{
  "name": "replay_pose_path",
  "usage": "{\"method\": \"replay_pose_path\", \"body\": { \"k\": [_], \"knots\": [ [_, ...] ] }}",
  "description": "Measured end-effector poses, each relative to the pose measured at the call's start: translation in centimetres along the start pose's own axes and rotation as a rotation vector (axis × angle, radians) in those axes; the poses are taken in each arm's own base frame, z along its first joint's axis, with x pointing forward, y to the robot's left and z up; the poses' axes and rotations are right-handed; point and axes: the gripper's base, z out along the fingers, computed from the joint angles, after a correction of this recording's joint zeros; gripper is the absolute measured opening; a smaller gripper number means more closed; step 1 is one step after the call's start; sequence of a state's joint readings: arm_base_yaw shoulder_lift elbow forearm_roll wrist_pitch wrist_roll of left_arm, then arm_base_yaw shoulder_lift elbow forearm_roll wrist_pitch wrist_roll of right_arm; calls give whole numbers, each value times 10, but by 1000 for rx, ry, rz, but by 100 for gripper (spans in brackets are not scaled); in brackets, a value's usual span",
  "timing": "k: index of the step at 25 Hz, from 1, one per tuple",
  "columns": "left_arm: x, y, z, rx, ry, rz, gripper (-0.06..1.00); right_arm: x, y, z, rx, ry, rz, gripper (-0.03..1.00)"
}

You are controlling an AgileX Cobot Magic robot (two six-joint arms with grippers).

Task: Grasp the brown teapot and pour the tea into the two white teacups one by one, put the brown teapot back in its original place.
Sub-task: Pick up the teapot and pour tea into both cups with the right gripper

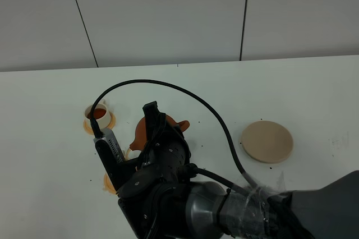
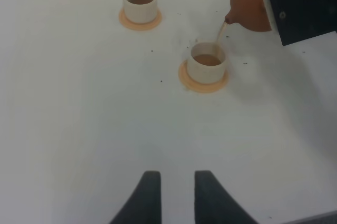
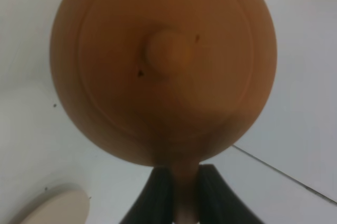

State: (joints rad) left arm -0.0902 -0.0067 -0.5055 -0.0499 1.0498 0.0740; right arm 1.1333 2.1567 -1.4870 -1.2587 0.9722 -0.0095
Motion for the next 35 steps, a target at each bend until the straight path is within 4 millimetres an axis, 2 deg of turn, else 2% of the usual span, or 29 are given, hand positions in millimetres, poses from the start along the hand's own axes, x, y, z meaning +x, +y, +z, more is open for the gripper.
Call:
{"method": "replay_pose_path", "body": {
  "k": [35],
  "knots": [
    [0, 0, 0, 0, 0, 0, 23, -6, 2, -6, 5, -21, -12, 10]
  ]
}}
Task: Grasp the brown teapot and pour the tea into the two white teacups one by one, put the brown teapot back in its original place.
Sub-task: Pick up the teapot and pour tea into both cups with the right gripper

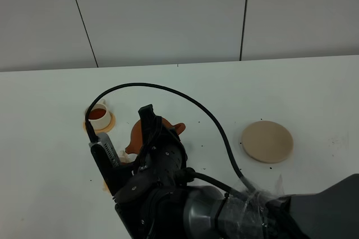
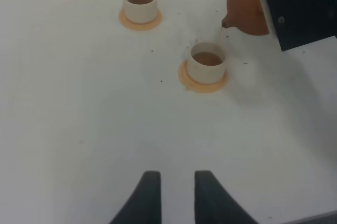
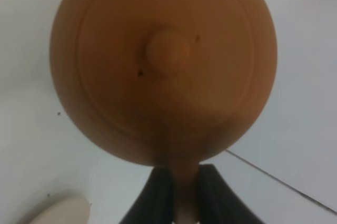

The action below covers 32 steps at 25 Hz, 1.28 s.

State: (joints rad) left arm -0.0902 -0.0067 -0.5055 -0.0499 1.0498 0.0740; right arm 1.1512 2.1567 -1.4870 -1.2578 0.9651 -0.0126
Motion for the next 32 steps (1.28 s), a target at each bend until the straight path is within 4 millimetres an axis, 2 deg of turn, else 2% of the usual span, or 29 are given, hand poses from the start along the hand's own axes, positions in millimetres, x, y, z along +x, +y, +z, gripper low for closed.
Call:
{"method": "replay_pose_path", "body": {
  "k": [32],
  "knots": [
    [0, 0, 0, 0, 0, 0, 23, -4, 1, -3, 4, -14, -32, 10]
  ]
}}
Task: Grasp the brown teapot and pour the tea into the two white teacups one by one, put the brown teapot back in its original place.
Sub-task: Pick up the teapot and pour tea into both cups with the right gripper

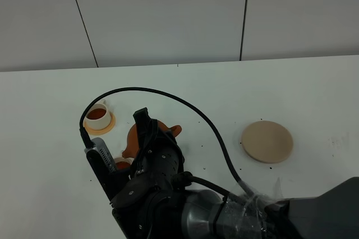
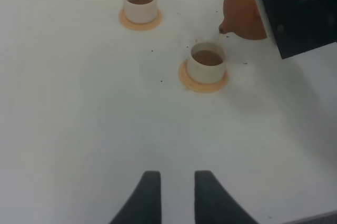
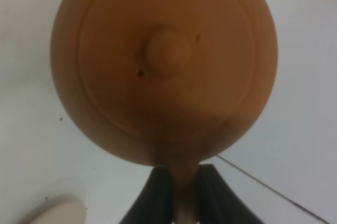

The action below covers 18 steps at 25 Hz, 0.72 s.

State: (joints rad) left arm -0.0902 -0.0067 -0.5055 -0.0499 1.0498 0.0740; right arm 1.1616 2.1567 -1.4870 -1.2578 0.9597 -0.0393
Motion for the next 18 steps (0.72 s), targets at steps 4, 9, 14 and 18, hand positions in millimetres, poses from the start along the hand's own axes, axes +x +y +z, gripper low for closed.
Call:
{"method": "replay_pose_path", "body": {
  "k": [4, 9, 14, 18],
  "knots": [
    [0, 0, 0, 0, 0, 0, 23, 0, 0, 0, 0, -4, -1, 10],
    [0, 0, 0, 0, 0, 0, 23, -3, 0, 0, 1, -30, 0, 10],
    [0, 0, 0, 0, 0, 0, 23, -3, 0, 0, 1, -37, 0, 10],
    [0, 0, 0, 0, 0, 0, 23, -3, 0, 0, -2, -37, 6, 10]
  ]
}}
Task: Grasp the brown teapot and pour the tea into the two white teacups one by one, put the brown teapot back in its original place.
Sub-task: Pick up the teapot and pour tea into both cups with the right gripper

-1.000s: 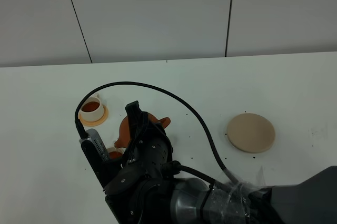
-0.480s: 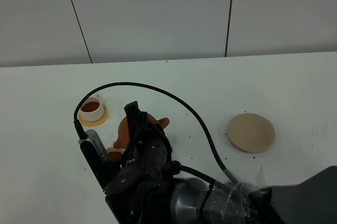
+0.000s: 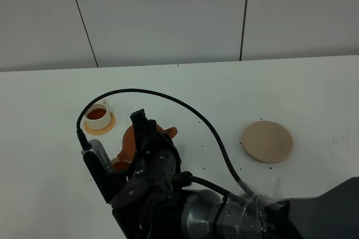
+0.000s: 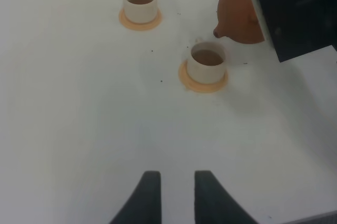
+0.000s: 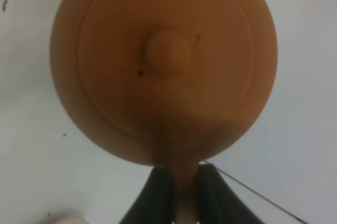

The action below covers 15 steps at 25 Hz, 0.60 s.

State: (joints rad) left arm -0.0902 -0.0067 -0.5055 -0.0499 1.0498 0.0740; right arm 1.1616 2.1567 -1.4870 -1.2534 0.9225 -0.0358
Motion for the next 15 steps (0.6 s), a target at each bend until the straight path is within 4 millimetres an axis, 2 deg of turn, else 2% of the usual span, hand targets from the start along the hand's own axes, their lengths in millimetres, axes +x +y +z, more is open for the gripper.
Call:
{"method": "replay_pose_path", "body": {
  "k": [15],
  "knots": [
    [0, 0, 0, 0, 0, 0, 23, 0, 2, 0, -28, -6, 87, 10]
  ]
}}
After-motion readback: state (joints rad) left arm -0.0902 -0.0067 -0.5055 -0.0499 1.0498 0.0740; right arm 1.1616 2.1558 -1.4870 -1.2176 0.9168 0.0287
